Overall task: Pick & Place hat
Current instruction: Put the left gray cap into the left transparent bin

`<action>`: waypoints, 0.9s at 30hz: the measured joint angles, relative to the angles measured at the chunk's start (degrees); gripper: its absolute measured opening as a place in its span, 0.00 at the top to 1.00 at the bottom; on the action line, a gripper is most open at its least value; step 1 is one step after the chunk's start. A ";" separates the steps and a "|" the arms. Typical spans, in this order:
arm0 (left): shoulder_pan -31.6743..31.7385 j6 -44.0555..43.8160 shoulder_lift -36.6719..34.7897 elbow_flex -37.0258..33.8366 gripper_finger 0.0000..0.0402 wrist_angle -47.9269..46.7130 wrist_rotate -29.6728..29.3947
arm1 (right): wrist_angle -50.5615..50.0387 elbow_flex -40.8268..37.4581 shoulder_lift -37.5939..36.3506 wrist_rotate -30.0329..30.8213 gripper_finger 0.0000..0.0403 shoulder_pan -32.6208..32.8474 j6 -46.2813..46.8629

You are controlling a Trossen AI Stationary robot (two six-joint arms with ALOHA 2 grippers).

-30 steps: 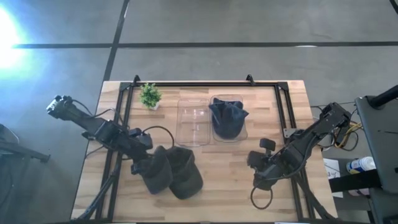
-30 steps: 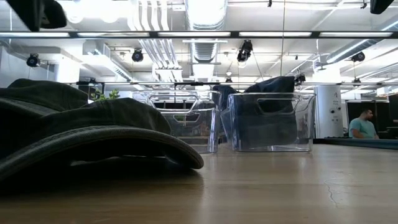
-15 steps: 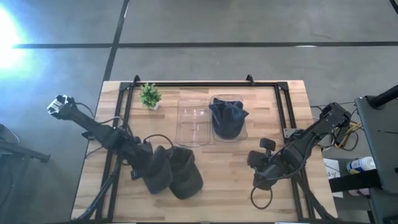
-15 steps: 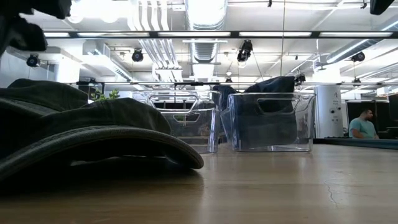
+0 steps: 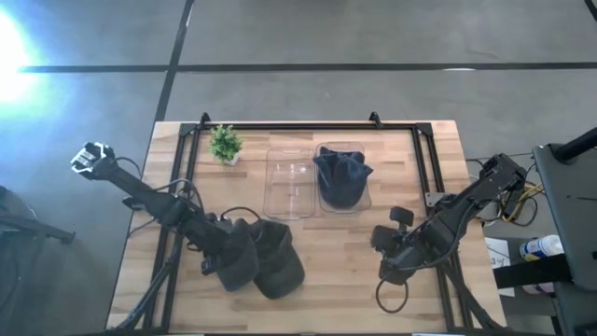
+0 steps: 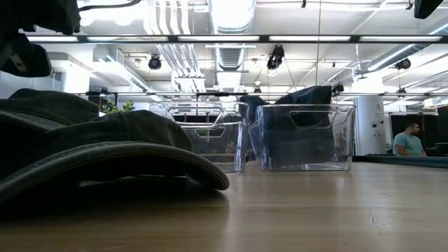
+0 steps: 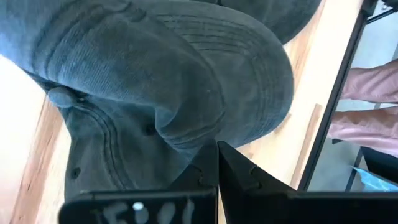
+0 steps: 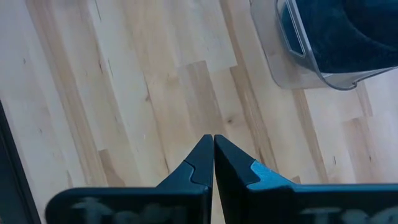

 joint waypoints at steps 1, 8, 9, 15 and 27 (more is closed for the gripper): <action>0.00 -0.63 0.00 -0.16 1.00 -0.05 -0.09 | 0.02 0.00 0.00 0.00 0.98 0.00 0.45; 0.00 -3.65 0.00 -0.36 0.95 -0.74 -0.49 | 0.02 0.00 0.00 0.00 0.98 0.00 0.82; 0.00 -4.12 0.00 -0.43 0.93 -0.78 -0.50 | 0.02 0.00 0.00 0.00 0.98 0.00 0.82; 0.02 -5.11 0.00 -1.10 0.76 -1.50 -0.59 | 0.12 0.00 0.00 0.00 0.98 0.00 1.31; 0.11 -5.75 0.02 -4.46 0.54 0.79 -1.39 | 0.43 0.00 0.00 -0.02 0.98 0.00 2.74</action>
